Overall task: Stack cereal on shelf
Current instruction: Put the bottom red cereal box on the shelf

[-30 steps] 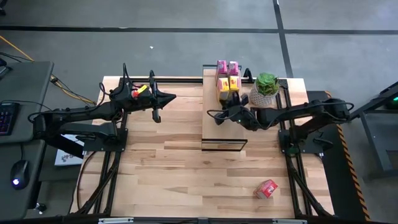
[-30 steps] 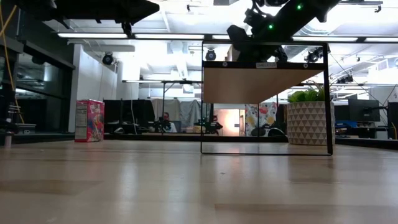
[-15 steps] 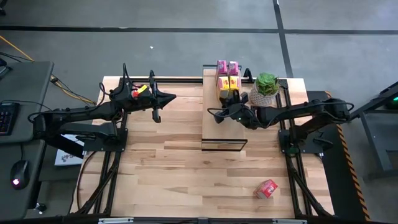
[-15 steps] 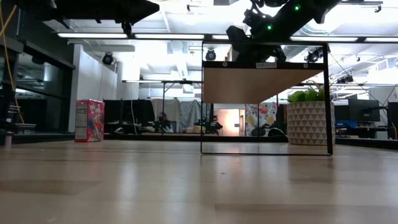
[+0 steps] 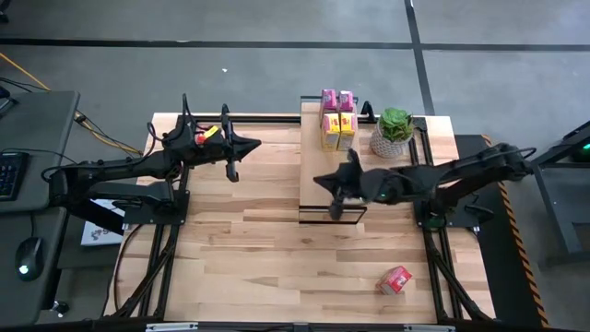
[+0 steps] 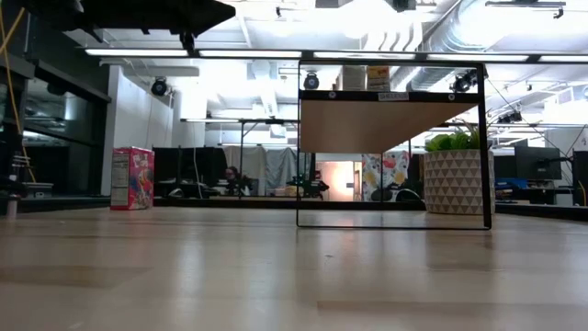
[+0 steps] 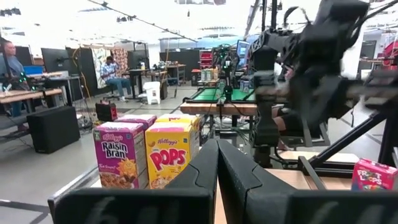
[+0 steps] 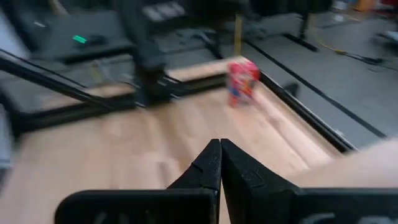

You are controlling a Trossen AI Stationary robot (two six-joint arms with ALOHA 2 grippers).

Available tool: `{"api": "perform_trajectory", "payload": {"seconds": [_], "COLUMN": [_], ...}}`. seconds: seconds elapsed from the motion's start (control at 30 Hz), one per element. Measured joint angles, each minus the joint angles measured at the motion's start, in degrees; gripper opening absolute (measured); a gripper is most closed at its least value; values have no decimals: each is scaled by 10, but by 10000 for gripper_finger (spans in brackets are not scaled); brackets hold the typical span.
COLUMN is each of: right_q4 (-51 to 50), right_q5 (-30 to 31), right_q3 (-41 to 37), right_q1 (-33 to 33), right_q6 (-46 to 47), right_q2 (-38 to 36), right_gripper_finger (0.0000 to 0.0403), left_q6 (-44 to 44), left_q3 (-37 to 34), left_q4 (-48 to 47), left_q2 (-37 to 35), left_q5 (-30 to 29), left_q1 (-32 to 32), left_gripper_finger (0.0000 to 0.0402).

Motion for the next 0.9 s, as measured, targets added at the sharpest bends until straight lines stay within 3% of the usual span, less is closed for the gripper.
{"api": "perform_trajectory", "payload": {"seconds": [0.27,0.37,0.5,0.6,0.73,0.8,0.9], "right_q4": [-24,-97,-209,-280,-358,-408,-479], "right_q5": [-7,17,31,-19,-138,-198,-226], "right_q3": [76,110,154,182,203,205,186], "right_q1": [36,35,36,36,36,46,92], "right_q6": [-13,9,80,138,259,355,527], "right_q2": [2,3,3,3,2,2,2], "right_gripper_finger": [11,47,132,202,277,299,313], "left_q6": [0,0,-1,-1,-1,-1,-1], "left_q3": [0,0,0,0,0,0,0], "left_q4": [14,14,10,10,10,10,10], "left_q2": [0,0,0,0,0,0,0], "left_q5": [-1,-1,-1,-1,-1,-1,-1], "left_q1": [0,0,0,0,0,0,0], "left_gripper_finger": [0,0,0,0,0,0,0]}}
